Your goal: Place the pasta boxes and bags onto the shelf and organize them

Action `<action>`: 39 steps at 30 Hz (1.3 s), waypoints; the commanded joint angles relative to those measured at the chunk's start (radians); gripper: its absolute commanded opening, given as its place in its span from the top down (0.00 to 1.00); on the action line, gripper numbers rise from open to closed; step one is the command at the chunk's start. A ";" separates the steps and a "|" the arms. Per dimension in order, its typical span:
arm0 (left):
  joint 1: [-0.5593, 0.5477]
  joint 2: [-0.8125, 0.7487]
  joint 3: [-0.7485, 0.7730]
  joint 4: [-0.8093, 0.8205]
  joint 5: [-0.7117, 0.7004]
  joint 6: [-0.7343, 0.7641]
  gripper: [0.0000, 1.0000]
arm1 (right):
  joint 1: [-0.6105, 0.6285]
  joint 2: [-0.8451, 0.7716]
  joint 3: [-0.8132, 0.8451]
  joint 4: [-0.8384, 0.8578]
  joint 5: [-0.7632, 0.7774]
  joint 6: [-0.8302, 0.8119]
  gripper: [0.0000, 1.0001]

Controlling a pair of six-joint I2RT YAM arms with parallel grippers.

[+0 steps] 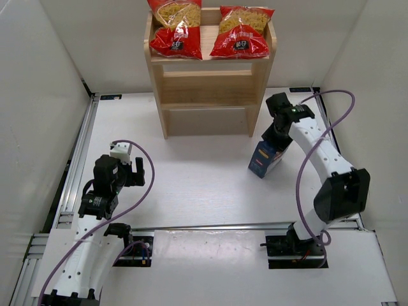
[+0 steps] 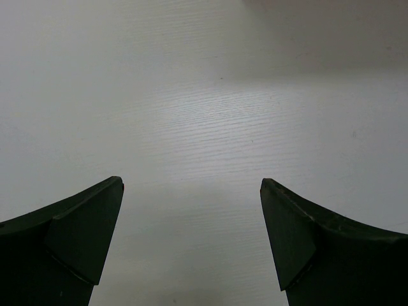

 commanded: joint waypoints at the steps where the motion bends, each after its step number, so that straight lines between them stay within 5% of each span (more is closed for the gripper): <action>1: 0.008 -0.010 0.006 -0.003 0.006 -0.006 0.00 | 0.046 -0.203 -0.043 0.019 -0.012 -0.091 0.88; 7: 0.008 -0.001 0.026 -0.003 0.017 -0.006 0.00 | 0.086 -0.410 -0.232 0.291 -0.212 -0.175 0.94; 14: 0.008 -0.010 0.044 -0.012 -0.024 -0.006 0.00 | 0.250 -0.459 -0.199 0.520 -0.355 -0.254 1.00; 19: 0.008 -0.019 0.053 -0.023 -0.058 -0.006 0.00 | 0.306 -0.484 -0.176 0.831 -0.482 -0.254 1.00; 31: 0.039 -0.009 0.073 -0.043 -0.135 -0.006 0.00 | 0.263 -0.267 -0.156 1.464 -0.625 -0.052 1.00; 39: 0.048 -0.009 0.092 -0.071 -0.153 -0.006 0.00 | 0.234 -0.042 -0.050 1.698 -0.697 0.131 1.00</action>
